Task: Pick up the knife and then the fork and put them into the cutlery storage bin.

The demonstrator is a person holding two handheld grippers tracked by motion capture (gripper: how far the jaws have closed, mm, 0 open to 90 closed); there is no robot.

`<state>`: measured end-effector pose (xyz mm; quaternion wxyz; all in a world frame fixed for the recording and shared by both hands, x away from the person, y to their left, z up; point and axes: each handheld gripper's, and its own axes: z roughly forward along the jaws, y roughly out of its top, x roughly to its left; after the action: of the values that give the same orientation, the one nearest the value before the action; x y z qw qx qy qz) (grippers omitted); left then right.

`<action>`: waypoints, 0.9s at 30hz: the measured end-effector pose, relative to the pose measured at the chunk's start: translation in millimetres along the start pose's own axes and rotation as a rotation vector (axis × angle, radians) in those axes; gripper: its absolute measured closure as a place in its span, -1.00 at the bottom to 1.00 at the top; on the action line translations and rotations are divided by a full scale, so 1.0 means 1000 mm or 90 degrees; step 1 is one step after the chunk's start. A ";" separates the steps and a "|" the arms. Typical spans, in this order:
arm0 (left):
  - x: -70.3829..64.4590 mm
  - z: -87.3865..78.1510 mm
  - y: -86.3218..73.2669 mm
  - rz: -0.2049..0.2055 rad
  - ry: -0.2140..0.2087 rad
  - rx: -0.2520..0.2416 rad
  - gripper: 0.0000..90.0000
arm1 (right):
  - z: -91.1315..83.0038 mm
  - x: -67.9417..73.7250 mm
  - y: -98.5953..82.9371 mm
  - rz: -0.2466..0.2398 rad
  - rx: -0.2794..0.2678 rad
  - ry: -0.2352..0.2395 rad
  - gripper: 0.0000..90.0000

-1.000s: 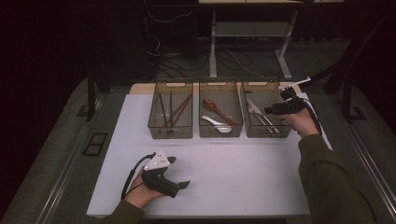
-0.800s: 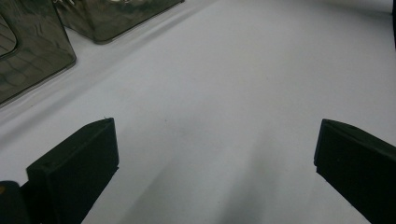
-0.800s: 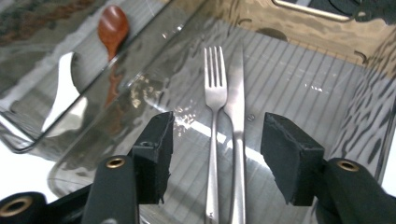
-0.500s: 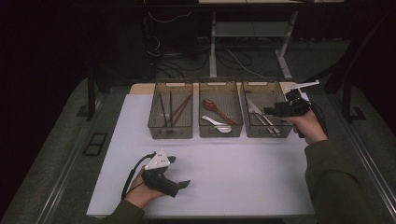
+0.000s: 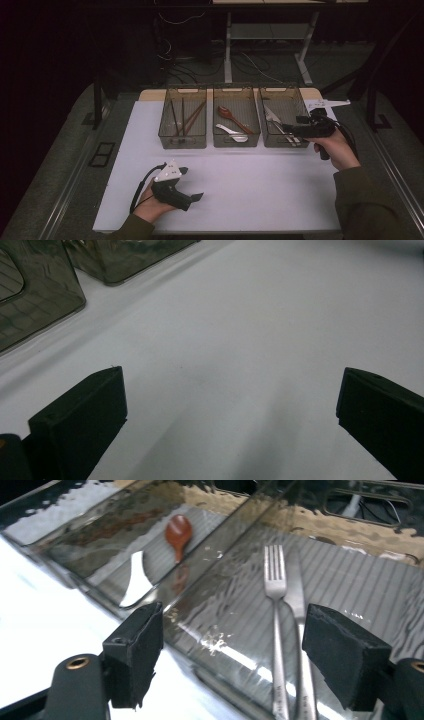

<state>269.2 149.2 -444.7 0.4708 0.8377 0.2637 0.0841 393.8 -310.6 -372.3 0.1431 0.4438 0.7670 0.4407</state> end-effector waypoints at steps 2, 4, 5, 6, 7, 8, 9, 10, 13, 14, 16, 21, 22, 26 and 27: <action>0.000 0.000 0.000 0.000 0.001 0.001 -1.00 | -0.004 0.005 -0.003 -0.009 -0.007 0.009 -0.50; 0.000 -0.001 0.000 -0.001 0.002 0.001 -1.00 | -0.007 0.010 -0.006 -0.020 -0.012 0.017 -0.54; 0.000 -0.001 0.000 -0.002 0.003 0.000 -1.00 | -0.009 0.013 -0.008 -0.024 -0.016 0.020 -0.55; 0.001 -0.001 0.000 -0.001 0.003 0.000 -1.00 | -0.011 0.016 -0.009 -0.031 -0.021 0.024 -0.55; 0.001 -0.001 0.000 -0.002 0.003 -0.001 -1.00 | -0.012 0.019 -0.011 -0.037 -0.022 0.030 -0.55; 0.001 -0.001 0.000 -0.001 0.003 -0.001 -1.00 | -0.014 0.022 -0.013 -0.041 -0.026 0.035 -0.56; 0.001 -0.002 0.000 -0.001 0.003 0.000 -1.00 | -0.015 0.025 -0.016 -0.045 -0.027 0.039 -0.56; 0.001 -0.002 0.000 -0.002 0.004 -0.001 -1.00 | -0.016 0.028 -0.018 -0.051 -0.027 0.043 -0.56; 0.000 -0.002 0.000 -0.001 0.004 0.000 -1.00 | -0.018 0.035 -0.026 -0.066 -0.024 0.049 -0.57; 0.000 -0.002 0.000 0.000 0.004 0.002 -1.00 | -0.018 0.037 -0.029 -0.070 -0.022 0.051 -0.58; 0.001 -0.002 -0.001 -0.002 0.004 -0.001 -1.00 | -0.018 0.041 -0.033 -0.079 -0.021 0.053 -0.59; 0.001 -0.004 -0.001 -0.002 0.004 -0.001 -1.00 | -0.019 0.049 -0.045 -0.079 -0.029 0.059 -0.59; 0.001 -0.004 -0.001 -0.002 0.004 -0.001 -1.00 | -0.020 0.050 -0.048 -0.079 -0.031 0.059 -0.59; 0.002 -0.005 -0.001 -0.002 0.006 -0.001 -1.00 | -0.022 0.054 -0.058 -0.084 -0.036 0.066 -0.59; 0.002 -0.005 -0.001 -0.003 0.006 -0.002 -1.00 | -0.023 0.055 -0.061 -0.082 -0.039 0.069 -0.59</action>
<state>268.5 154.2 -443.4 0.4710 0.8359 0.2677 0.0877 314.6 -292.1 -398.9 0.1433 0.3645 0.7867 0.4772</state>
